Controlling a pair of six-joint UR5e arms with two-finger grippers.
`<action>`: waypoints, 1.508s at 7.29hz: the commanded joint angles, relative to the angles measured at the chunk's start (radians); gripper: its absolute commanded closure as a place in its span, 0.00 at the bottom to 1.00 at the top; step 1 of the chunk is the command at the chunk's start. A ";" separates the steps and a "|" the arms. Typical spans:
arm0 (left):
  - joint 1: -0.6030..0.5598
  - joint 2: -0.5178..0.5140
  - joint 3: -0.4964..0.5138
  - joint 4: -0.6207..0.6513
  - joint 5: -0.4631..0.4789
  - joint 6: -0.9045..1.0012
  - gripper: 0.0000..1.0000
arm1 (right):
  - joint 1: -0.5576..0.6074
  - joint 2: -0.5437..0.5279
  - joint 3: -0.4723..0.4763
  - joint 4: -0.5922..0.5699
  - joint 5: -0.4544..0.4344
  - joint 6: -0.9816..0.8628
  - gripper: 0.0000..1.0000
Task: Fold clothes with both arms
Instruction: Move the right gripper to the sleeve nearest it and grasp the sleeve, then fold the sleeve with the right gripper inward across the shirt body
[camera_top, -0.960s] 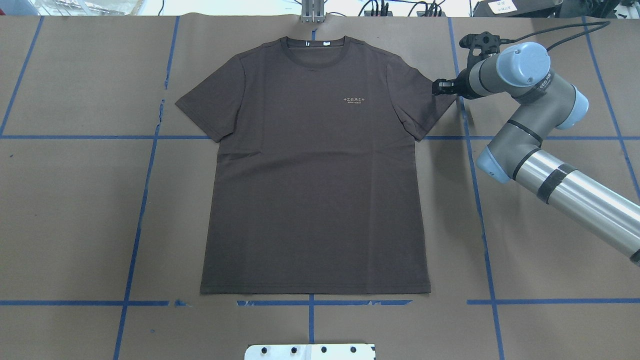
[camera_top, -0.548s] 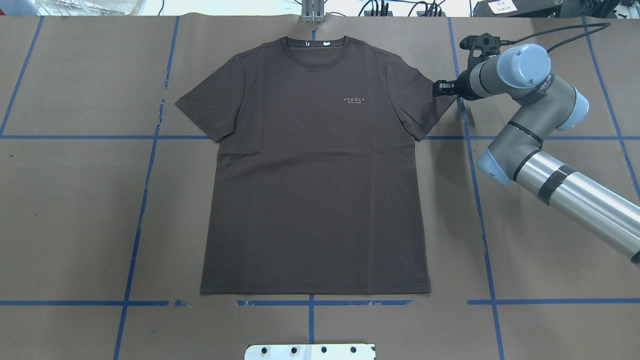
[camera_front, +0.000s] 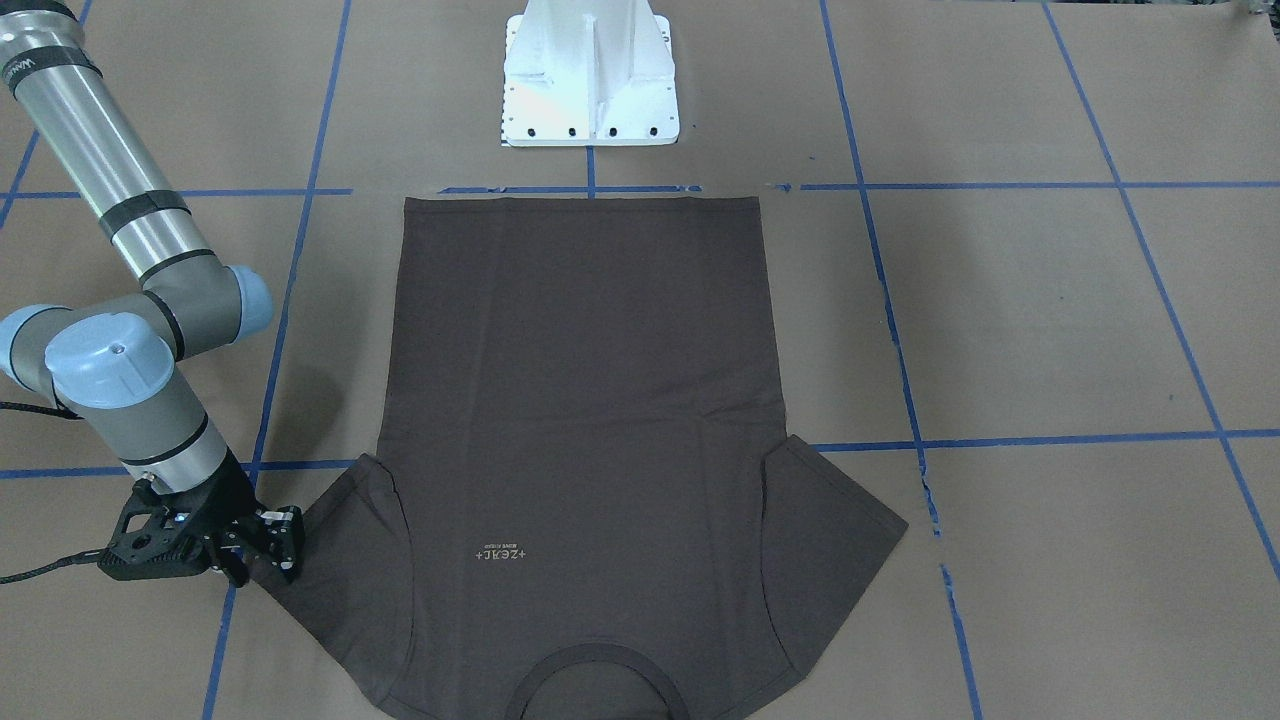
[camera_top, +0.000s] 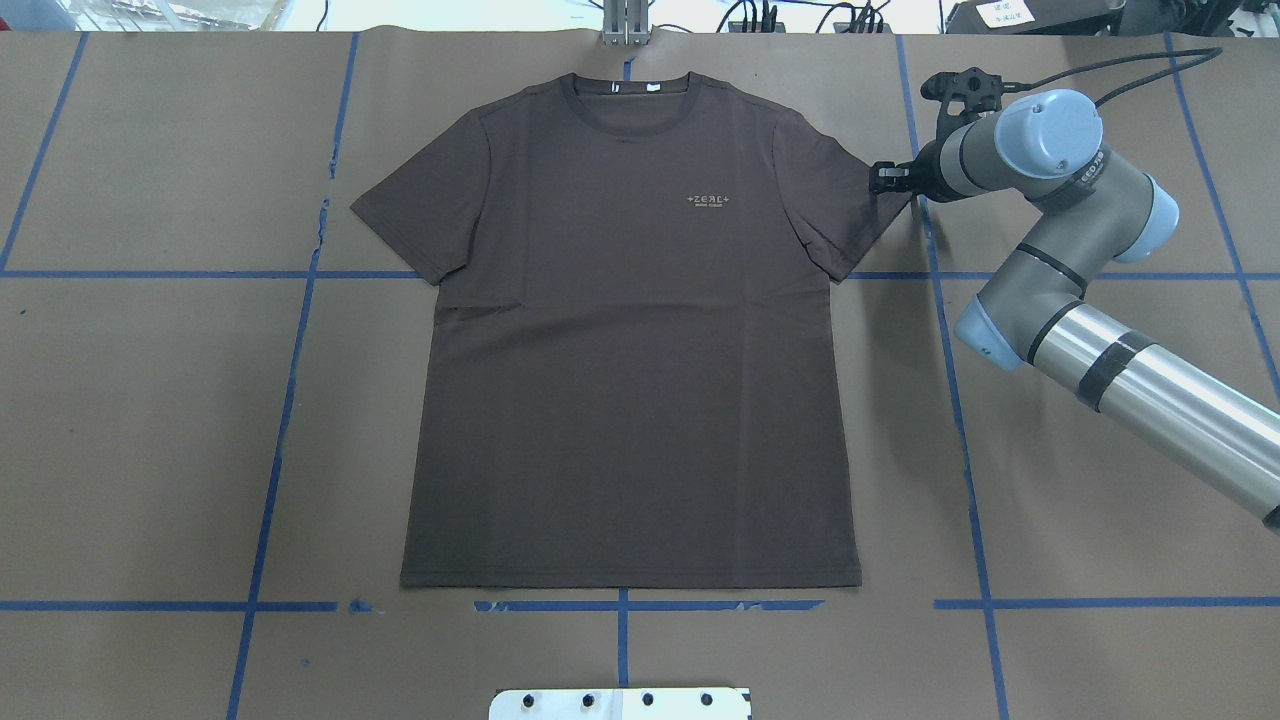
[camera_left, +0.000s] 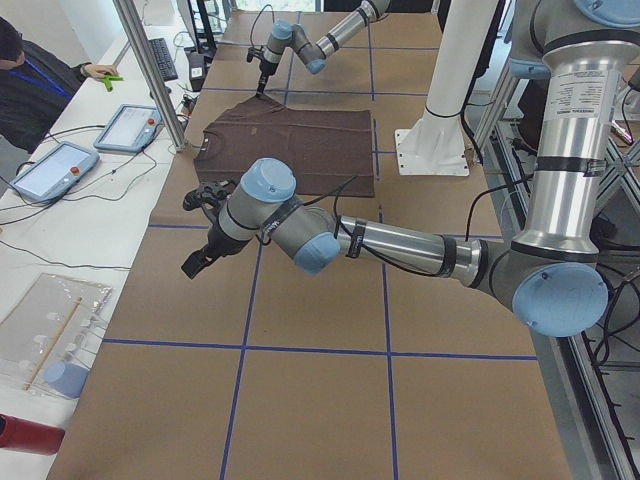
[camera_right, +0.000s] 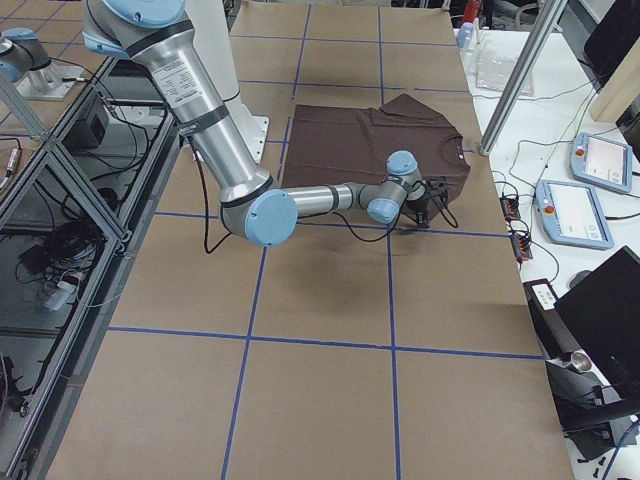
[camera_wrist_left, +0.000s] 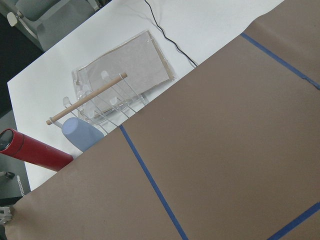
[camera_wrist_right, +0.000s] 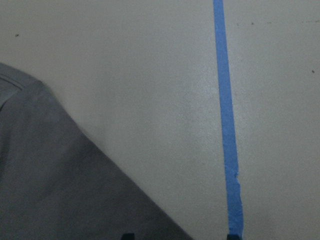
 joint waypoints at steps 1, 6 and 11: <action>0.000 0.000 0.001 0.000 0.000 0.001 0.00 | -0.006 0.003 0.005 -0.003 -0.007 0.010 1.00; 0.000 0.000 0.001 0.000 0.000 0.001 0.00 | -0.076 0.178 0.117 -0.348 -0.119 0.135 1.00; 0.000 0.008 0.001 0.000 0.000 0.000 0.00 | -0.203 0.246 0.091 -0.354 -0.276 0.226 0.01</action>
